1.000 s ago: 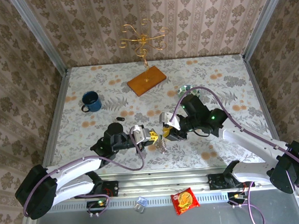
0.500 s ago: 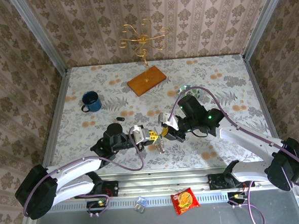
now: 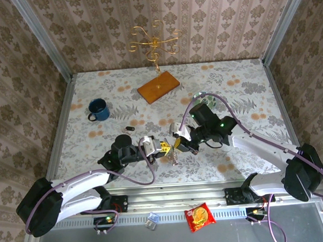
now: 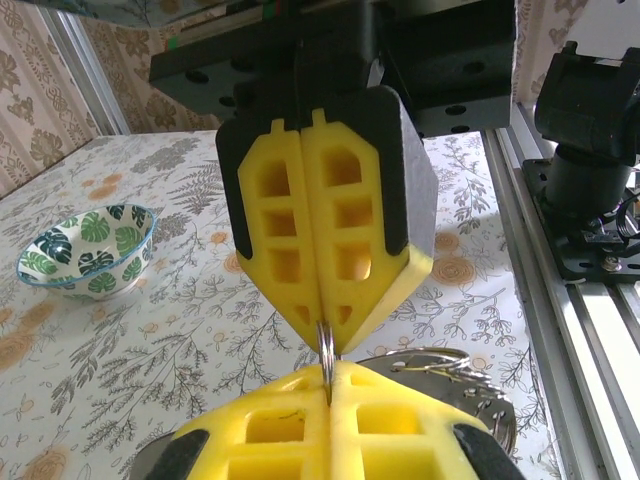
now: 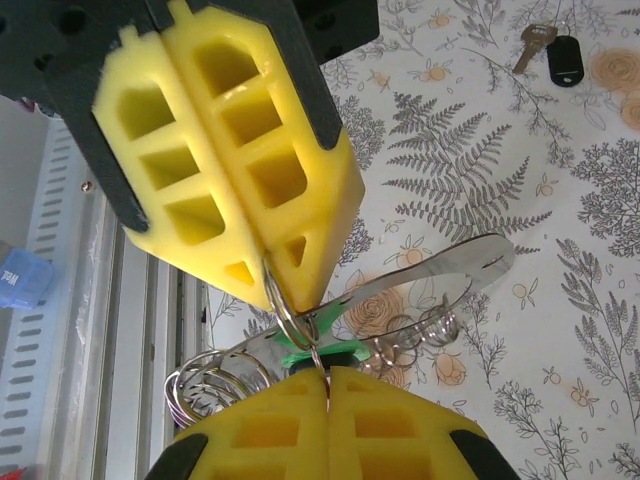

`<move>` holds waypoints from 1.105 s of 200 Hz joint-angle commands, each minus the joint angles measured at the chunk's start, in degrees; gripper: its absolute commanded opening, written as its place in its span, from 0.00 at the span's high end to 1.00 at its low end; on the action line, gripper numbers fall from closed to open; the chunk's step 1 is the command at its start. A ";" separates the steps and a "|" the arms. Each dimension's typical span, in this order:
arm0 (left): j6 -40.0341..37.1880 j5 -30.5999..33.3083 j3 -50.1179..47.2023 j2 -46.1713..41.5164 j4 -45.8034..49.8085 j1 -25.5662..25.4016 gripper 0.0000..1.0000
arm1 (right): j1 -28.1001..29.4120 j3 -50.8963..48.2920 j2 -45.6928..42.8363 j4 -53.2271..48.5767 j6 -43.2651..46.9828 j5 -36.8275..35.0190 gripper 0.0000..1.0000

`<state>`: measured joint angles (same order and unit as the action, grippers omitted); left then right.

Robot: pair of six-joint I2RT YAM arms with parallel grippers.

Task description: Put the keys on the keyring

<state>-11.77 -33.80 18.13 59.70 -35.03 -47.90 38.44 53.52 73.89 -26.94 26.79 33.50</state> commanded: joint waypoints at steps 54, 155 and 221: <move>2.03 -1.87 -0.99 -0.29 -6.19 0.09 1.00 | -1.08 -4.65 -6.15 8.30 -1.34 1.83 0.74; 5.44 -4.34 -1.94 2.44 -13.53 0.09 1.00 | -1.07 -5.80 -4.21 15.15 -4.89 6.94 0.77; 6.44 0.28 -2.71 1.81 -13.10 0.16 0.87 | -1.05 -4.13 -3.07 12.94 -2.97 8.02 1.00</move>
<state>-6.35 -35.31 15.70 62.19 -44.73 -47.55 37.50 47.53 70.32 -13.87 22.87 40.18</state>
